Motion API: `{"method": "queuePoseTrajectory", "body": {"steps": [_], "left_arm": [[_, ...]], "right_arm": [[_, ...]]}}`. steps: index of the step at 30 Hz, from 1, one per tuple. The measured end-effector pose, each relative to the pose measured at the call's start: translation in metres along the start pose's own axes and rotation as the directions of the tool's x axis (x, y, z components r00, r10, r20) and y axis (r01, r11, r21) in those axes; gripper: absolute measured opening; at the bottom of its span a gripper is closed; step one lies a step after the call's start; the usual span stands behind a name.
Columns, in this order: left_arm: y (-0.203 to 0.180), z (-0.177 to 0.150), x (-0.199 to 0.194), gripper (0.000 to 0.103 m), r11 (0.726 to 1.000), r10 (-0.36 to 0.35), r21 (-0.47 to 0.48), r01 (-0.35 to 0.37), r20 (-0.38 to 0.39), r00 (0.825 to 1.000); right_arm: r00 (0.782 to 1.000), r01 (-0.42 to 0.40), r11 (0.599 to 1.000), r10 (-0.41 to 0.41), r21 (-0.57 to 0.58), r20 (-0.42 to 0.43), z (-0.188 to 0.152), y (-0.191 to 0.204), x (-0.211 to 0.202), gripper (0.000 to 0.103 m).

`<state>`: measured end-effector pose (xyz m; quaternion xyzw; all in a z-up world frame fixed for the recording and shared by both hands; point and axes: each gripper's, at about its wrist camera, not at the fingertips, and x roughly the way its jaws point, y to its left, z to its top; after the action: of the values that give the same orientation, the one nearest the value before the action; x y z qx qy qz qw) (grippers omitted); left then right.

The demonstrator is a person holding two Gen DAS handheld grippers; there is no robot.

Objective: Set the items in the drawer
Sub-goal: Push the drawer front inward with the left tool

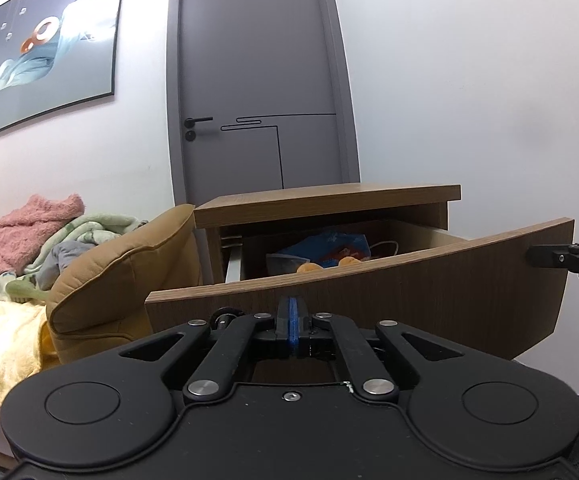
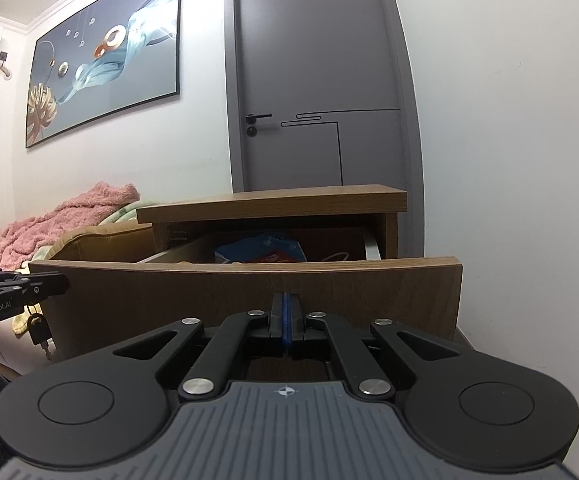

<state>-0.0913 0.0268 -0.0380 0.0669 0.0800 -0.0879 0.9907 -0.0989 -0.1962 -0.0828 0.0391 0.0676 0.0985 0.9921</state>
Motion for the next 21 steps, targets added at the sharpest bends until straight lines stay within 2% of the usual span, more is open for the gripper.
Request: {"method": "queuePoseTrajectory", "body": {"steps": [6,15,21], "left_arm": [[0.000,0.002,0.014,0.004,0.999,-0.002,0.045,0.002,-0.003,1.000],[0.004,0.010,0.039,0.004,0.999,-0.007,0.042,0.008,-0.031,1.000],[0.009,0.016,0.055,0.004,1.000,-0.007,0.003,0.007,-0.051,0.999]], "right_arm": [[1.000,-0.003,1.000,0.003,0.015,-0.015,0.001,-0.004,0.013,0.000],[0.999,-0.002,1.000,0.003,0.030,-0.036,0.008,-0.008,0.035,0.000],[0.999,0.008,0.999,-0.007,0.033,-0.035,0.010,-0.011,0.049,0.000]]}}
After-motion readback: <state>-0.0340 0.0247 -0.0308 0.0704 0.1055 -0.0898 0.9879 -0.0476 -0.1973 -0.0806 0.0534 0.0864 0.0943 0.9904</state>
